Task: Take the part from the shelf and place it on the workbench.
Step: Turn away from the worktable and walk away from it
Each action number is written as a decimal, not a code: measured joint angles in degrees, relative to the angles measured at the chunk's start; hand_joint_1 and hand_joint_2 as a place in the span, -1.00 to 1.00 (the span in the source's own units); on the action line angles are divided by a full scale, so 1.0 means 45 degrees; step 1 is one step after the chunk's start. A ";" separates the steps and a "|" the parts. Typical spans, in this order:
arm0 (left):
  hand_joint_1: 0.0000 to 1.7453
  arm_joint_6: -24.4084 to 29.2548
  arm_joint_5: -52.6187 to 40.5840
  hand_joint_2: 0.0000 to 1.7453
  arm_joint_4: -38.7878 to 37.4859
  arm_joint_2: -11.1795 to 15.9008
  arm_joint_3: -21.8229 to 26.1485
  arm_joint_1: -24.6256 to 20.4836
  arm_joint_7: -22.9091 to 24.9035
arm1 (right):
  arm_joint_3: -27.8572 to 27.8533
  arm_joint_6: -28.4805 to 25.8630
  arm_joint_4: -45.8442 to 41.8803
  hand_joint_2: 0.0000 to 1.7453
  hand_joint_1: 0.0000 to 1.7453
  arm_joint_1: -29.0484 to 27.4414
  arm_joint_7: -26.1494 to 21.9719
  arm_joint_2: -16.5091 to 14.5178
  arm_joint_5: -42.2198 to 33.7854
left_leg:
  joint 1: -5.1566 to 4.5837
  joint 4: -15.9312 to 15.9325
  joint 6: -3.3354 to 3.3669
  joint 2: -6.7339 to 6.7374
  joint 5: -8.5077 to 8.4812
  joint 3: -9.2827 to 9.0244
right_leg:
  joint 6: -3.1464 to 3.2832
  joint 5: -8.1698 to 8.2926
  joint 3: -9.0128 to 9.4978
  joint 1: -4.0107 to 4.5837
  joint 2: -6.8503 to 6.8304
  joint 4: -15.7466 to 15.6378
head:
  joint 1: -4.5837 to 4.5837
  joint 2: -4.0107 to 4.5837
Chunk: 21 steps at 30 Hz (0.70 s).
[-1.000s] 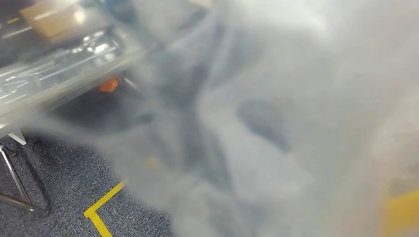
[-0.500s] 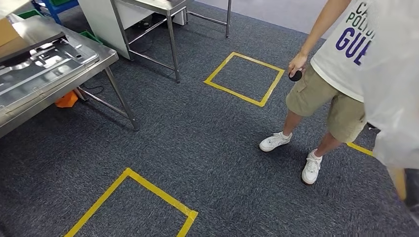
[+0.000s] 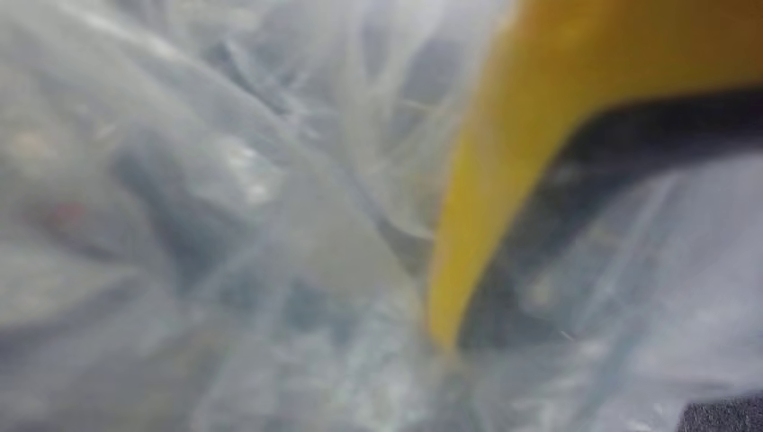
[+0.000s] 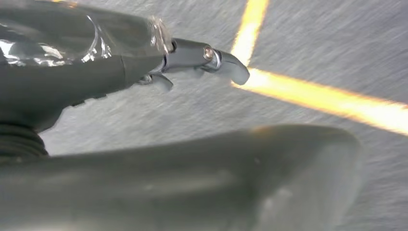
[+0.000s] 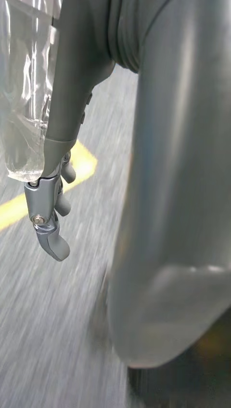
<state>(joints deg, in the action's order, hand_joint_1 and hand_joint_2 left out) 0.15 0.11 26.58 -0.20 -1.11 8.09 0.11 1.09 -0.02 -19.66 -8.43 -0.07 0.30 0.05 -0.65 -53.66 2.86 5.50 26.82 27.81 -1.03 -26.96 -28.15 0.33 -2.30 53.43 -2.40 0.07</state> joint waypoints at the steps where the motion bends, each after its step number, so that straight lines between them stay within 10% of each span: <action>1: -1.00 -0.0002 0.0001 -1.00 -0.0243 -0.0004 -0.0004 0.0349 0.0008 | 0.0000 0.0000 -0.0262 -1.00 -1.00 0.0336 -0.0004 -0.0006 0.0002 | 0.0021 -0.0160 -0.0082 -0.0110 0.0150 0.0022 | 0.0063 0.0046 -0.0018 -0.0032 0.0164 -0.0021 | 0.0002 0.0000; 5: -1.00 0.0002 0.0006 -1.00 -0.1463 0.0029 0.0006 0.1691 0.0016 | -0.0004 0.0000 -0.1498 -1.00 -1.00 0.1574 -0.0007 -0.0007 0.0002 | 0.0151 -0.3247 -0.0309 -0.1005 0.1855 0.1347 | 0.0214 0.0212 -0.0172 -0.0100 0.0951 -0.0030 | 0.0018 0.0000; 7: -1.00 0.0002 0.0005 -1.00 -0.1946 0.0047 0.0007 0.2125 0.0019 | -0.0012 0.0000 -0.1994 -1.00 -1.00 0.1867 -0.0008 -0.0004 0.0000 | 0.0189 -0.4009 -0.0337 -0.1097 0.1938 0.1731 | 0.0195 0.0261 -0.0219 -0.0114 0.1448 -0.0023 | 0.0020 0.0000; 12: -1.00 0.0002 -0.0001 -1.00 -0.2073 0.0068 0.0006 0.1280 -0.0019 | -0.0028 0.0000 -0.2071 -1.00 -1.00 0.1179 0.0036 -0.0017 -0.0005 | 0.0240 -0.0254 -0.0232 -0.1773 -0.0021 0.0093 | 0.0000 0.0262 -0.0223 -0.0116 0.2058 -0.0003 | 0.0010 0.0000; 15: -1.00 -0.0002 -0.0005 -1.00 -0.1551 0.0035 0.0004 0.0251 -0.0035 | -0.0029 0.0000 -0.1493 -1.00 -1.00 0.0130 0.0079 -0.0019 -0.0006 | 0.0186 -0.0066 -0.0022 -0.1633 -0.0137 0.0028 | -0.0171 0.0277 -0.0289 -0.0108 0.2234 0.0025 | 0.0004 0.0000; 17: -1.00 -0.0005 -0.0011 -1.00 -0.0961 0.0005 0.0006 -0.0487 -0.0052 | -0.0029 0.0000 -0.0887 -1.00 -1.00 -0.0634 0.0099 -0.0019 -0.0006 | 0.0198 -0.0016 0.0158 -0.1478 -0.0201 0.0052 | -0.0270 -0.0095 -0.0526 -0.0098 0.1697 0.0571 | -0.0013 0.0000; 21: -1.00 0.0005 -0.0018 -1.00 0.0208 -0.0001 0.0015 -0.1640 -0.0069 | -0.0026 0.0000 0.0327 -1.00 -1.00 -0.1740 0.0114 -0.0021 -0.0006 | 0.0142 -0.0007 0.0314 -0.1112 -0.0241 0.0167 | -0.0392 -0.1678 -0.2161 -0.0112 0.0732 0.3926 | -0.0055 0.0000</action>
<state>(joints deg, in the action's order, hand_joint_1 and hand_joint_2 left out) 0.17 0.03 27.52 -0.20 -1.04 0.71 -0.20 0.98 -0.02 -18.19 -16.26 0.45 0.21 0.02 -0.01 -53.69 4.27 0.50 25.73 28.56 -2.80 -34.51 -37.88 -0.17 0.99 71.09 -2.65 0.07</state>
